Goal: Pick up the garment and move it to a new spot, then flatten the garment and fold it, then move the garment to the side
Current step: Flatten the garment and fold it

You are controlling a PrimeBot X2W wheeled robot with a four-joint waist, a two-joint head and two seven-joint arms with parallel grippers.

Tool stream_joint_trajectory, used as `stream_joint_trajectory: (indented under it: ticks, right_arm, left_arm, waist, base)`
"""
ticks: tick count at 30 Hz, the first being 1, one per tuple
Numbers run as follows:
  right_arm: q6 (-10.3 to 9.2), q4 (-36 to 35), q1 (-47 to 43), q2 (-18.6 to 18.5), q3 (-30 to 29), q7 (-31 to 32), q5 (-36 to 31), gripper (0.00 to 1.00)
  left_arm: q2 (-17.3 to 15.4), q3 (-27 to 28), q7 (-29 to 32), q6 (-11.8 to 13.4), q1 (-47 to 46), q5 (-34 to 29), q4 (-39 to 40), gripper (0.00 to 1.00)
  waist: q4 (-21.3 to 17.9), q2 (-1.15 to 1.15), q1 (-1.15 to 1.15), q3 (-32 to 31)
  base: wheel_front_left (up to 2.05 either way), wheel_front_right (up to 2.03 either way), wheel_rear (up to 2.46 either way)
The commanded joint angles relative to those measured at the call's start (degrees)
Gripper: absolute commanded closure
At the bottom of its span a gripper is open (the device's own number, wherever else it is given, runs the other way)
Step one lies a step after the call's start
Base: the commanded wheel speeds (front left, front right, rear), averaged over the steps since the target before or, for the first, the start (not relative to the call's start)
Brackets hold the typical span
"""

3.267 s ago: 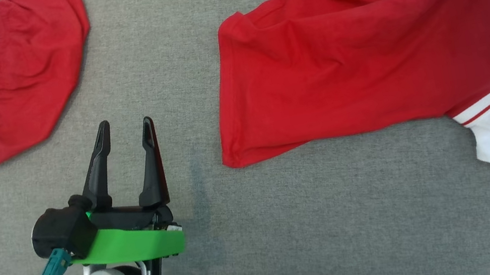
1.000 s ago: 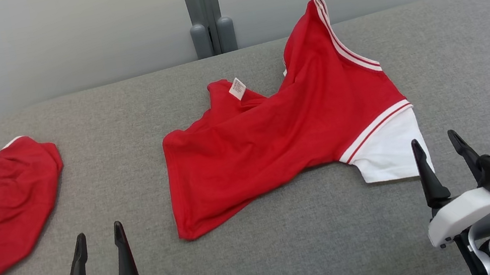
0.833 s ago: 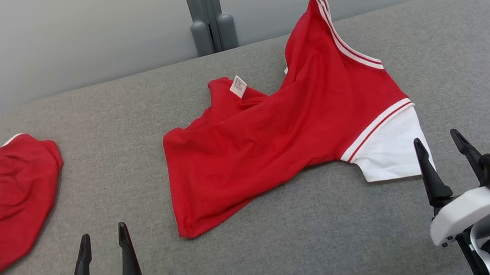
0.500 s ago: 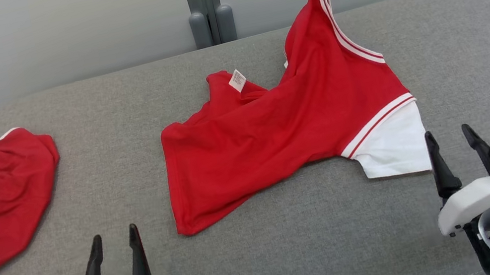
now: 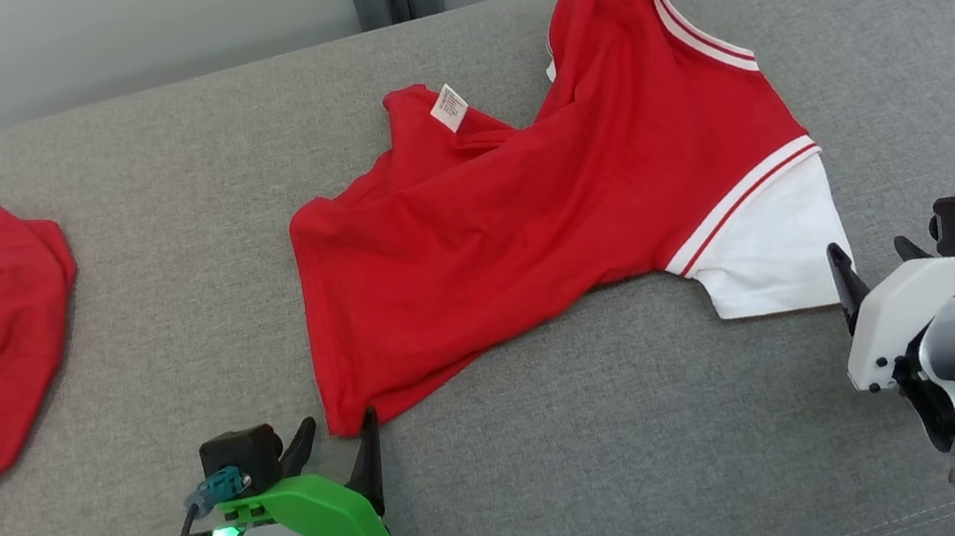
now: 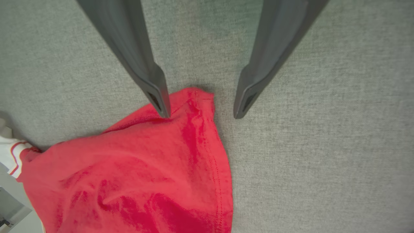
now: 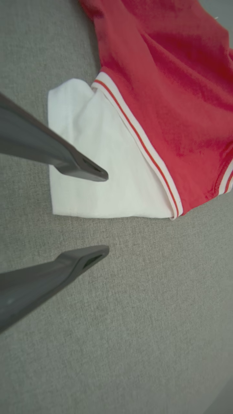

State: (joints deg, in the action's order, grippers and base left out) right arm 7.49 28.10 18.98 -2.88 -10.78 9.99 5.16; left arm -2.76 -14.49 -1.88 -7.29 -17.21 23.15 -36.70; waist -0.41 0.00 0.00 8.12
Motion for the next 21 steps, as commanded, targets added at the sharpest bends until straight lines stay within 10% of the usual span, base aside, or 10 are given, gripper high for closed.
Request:
stream_joint_trajectory:
  ticks: [1,14,16,17,18,20,21]
  right_arm:
    - [0.01,0.9,0.9,0.0,0.1,-0.1,-0.1,0.0]
    - [0.01,12.5,4.9,0.1,1.7,3.6,-4.9,0.0]
    - [0.01,13.7,5.1,0.1,2.0,4.1,-4.4,0.22]
    - [0.01,14.2,5.2,0.1,2.3,4.2,-4.0,0.67]
    - [0.01,14.6,5.3,0.2,2.4,4.1,-3.6,0.94]
    - [0.01,15.3,5.5,0.2,2.6,3.8,-3.0,1.0]
    - [0.0,15.5,5.5,0.1,2.6,3.2,-2.3,1.0]
  left_arm:
    - [-0.2,-0.3,-0.1,-0.1,-1.1,0.3,-0.4,0.0]
    - [-0.3,-2.3,-1.1,0.8,-3.9,3.9,-4.8,0.0]
    - [-0.3,-2.8,-0.4,0.8,-4.2,4.2,-5.8,0.0]
    - [-0.3,-2.9,-0.3,0.7,-4.3,4.9,-6.1,0.16]
    - [-0.3,-3.1,-0.3,0.7,-4.4,5.4,-6.4,0.53]
    - [-0.2,-3.6,-0.8,0.6,-4.5,6.4,-6.9,1.0]
    - [-0.2,-3.8,-1.1,0.5,-4.6,7.1,-7.2,1.0]
  waist:
    - [-0.2,0.0,0.0,1.2]
    - [0.5,0.0,0.0,3.2]
    - [0.5,0.0,0.0,3.3]
    - [0.6,0.0,0.0,3.3]
    - [0.6,0.0,0.0,3.3]
    - [0.6,0.0,0.0,3.2]
    - [0.6,0.0,0.0,3.1]
  base:
    - [0.0,0.0,0.0]
    - [0.0,0.0,0.0]
    - [0.0,0.0,0.0]
    - [0.0,0.0,0.0]
    - [0.0,0.0,0.0]
    - [0.0,0.0,0.0]
    - [0.0,0.0,0.0]
